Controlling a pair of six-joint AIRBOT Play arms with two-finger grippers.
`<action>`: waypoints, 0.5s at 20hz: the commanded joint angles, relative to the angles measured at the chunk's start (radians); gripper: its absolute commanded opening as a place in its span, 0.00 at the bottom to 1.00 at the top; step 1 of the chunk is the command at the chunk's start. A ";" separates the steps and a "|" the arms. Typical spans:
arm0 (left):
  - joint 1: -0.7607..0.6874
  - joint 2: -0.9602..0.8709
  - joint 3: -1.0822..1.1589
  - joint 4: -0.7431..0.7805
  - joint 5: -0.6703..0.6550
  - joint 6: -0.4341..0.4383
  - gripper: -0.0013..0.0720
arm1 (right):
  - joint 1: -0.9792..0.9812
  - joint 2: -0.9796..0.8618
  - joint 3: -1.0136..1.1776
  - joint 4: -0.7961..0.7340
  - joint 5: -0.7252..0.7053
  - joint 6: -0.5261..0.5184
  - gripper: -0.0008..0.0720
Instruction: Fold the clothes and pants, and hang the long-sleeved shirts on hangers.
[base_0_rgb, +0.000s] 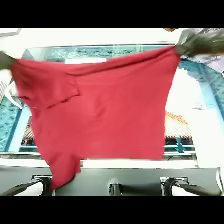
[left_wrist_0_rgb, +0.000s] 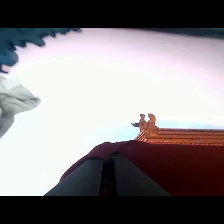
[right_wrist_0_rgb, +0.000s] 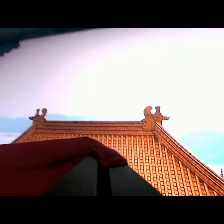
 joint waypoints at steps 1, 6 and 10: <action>-0.042 -0.248 -0.046 -0.012 0.140 0.065 0.04 | 0.001 -0.240 -0.009 -0.006 -0.062 -0.018 0.06; -0.058 -0.447 -0.045 -0.010 0.314 0.064 0.04 | 0.001 -0.439 -0.009 -0.014 -0.168 -0.035 0.06; -0.035 -0.461 -0.045 -0.007 0.232 0.064 0.04 | 0.001 -0.476 -0.009 -0.024 -0.100 -0.035 0.06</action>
